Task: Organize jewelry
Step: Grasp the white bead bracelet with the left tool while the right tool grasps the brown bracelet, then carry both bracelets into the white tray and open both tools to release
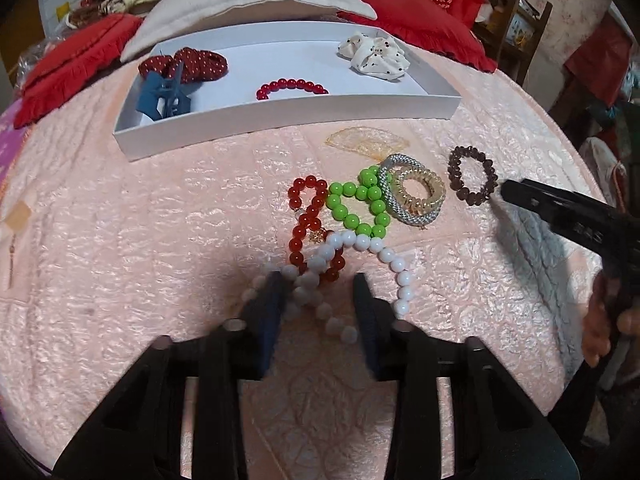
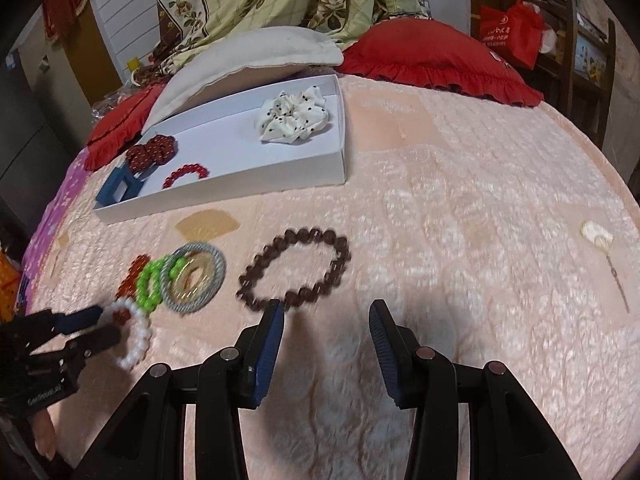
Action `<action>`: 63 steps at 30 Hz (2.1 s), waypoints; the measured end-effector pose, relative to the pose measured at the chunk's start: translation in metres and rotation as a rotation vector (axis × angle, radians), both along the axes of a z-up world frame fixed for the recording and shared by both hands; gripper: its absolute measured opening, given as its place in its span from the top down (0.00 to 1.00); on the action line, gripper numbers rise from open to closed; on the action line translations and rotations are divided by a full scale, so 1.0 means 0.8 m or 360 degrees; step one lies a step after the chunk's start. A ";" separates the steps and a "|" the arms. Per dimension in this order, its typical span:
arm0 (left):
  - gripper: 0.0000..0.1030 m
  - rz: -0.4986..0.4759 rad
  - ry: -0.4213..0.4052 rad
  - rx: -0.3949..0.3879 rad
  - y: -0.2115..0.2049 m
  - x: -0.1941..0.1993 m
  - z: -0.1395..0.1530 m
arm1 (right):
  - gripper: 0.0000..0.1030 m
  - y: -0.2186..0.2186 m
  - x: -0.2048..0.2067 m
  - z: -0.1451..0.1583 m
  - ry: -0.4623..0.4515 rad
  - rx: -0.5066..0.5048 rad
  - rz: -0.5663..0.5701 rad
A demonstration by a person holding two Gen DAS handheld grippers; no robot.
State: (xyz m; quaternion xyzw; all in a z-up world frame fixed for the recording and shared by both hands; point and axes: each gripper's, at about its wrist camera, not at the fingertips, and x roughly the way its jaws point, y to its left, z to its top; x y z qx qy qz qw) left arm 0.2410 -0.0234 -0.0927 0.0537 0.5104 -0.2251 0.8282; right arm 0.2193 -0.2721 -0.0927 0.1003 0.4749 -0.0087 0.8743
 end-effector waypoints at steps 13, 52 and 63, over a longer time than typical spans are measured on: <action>0.92 0.0062 0.0101 -0.0127 0.009 0.007 -0.001 | 0.81 0.013 0.046 -0.015 -0.0016 -0.0184 0.0029; 0.92 0.0211 -0.0289 -0.0262 0.072 -0.072 0.178 | 0.92 0.016 -0.041 0.122 -0.0310 -0.0037 0.0116; 0.92 0.0156 -0.0344 -0.0192 0.044 0.014 0.208 | 0.92 0.033 0.020 0.144 -0.0325 -0.0066 0.0207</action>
